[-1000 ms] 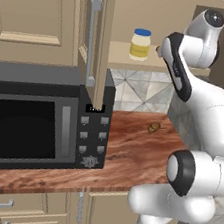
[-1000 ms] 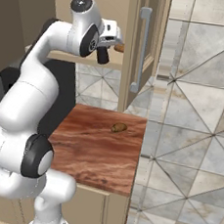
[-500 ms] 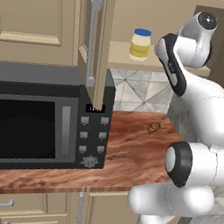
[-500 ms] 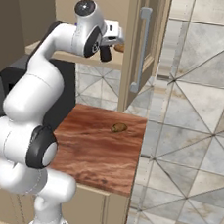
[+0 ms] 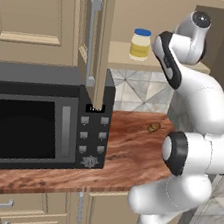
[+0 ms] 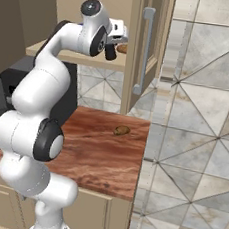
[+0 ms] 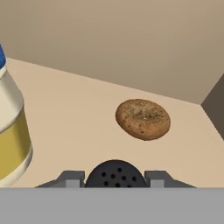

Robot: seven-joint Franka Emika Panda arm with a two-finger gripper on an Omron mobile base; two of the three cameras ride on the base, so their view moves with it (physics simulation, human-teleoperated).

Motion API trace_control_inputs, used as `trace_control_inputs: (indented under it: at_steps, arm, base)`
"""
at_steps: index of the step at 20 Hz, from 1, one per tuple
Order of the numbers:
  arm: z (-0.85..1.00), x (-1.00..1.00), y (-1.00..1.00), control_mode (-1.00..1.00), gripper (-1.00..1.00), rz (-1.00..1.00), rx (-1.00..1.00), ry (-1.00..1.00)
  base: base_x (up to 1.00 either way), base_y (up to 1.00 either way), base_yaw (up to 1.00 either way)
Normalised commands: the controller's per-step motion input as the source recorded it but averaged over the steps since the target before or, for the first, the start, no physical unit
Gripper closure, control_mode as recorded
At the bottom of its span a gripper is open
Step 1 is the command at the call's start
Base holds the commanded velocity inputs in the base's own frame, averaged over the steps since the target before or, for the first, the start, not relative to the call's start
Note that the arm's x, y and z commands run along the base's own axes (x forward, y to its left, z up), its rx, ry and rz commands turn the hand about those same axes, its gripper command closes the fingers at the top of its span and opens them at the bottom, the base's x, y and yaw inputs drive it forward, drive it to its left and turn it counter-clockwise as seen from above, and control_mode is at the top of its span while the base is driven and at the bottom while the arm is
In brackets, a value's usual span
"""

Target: Pick the shaker and mayonnaise from the counter and place them in the cabinet.

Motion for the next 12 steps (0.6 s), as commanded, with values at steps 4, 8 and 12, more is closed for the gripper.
trace_control_inputs:
  at_steps: [4,8,12]
  arm:
    - [-0.19,0.24,0.0,-1.0,1.0,0.0,0.0,-0.03]
    - [-0.28,0.14,0.0,-1.0,1.0,0.0,0.0,-0.03]
    - [-0.33,0.13,0.0,-1.0,1.0,0.0,0.0,-0.03]
  base:
    - [0.0,0.0,0.0]
    - [0.0,0.0,0.0]
    - [0.0,0.0,0.0]
